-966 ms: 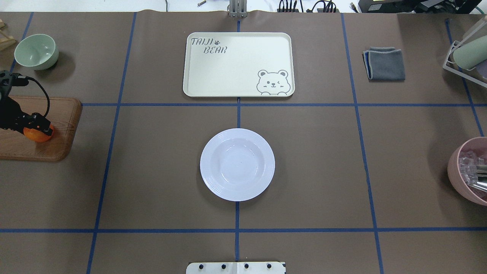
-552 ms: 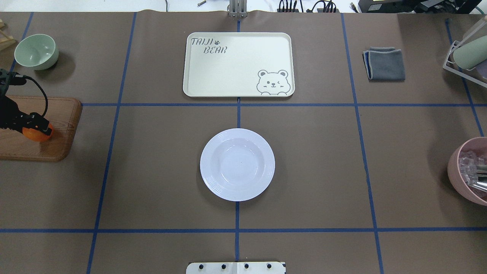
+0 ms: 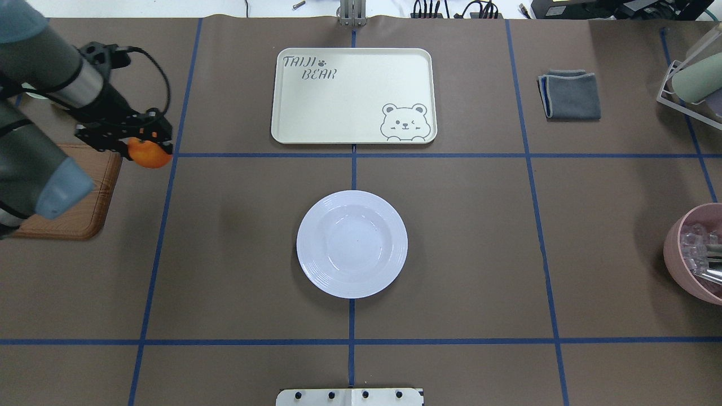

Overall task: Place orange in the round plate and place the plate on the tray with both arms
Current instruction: 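Carry the orange with the left gripper over the white plate and lower it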

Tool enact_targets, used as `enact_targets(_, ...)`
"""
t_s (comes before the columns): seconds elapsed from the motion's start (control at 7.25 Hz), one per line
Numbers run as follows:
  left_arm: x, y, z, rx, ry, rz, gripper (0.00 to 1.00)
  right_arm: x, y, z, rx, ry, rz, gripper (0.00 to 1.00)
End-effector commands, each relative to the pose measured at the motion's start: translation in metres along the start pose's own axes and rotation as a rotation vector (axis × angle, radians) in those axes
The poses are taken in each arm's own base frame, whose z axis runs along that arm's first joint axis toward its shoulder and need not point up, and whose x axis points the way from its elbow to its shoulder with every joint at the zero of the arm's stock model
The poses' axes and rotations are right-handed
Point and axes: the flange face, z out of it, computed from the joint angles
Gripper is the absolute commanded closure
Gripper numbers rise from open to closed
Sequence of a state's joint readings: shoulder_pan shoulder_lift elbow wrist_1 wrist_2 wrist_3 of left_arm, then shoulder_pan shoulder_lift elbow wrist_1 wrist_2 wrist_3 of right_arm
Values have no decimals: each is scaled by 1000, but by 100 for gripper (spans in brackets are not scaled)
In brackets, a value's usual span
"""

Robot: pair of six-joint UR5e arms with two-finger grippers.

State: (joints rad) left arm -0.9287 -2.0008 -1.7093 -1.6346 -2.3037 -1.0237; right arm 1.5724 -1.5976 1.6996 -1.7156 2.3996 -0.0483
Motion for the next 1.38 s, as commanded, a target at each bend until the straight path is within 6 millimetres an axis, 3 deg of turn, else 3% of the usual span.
enact_targets(0.0,147,71,23,-68,58,-115,100,4,2,1,16,23,-11,0)
enact_targets(0.28,237,144,73,-91,47,-113,100,3,2,4,10,13,-6,0)
enact_targets(0.41,265,151,93,-88,25,-118,100,3,2,4,9,9,-3,0)
enact_targets(0.55,278,149,107,-93,25,-112,100,2,1,6,3,10,-4,0)
enact_targets(0.83,281,156,131,-80,15,-93,100,2,1,6,5,6,-6,0)
enact_targets(1.1,284,161,135,-84,35,-74,100,1,0,5,9,6,-9,0)
enact_targets(1.24,282,161,136,-76,50,-56,1,0,0,5,10,4,-11,0)
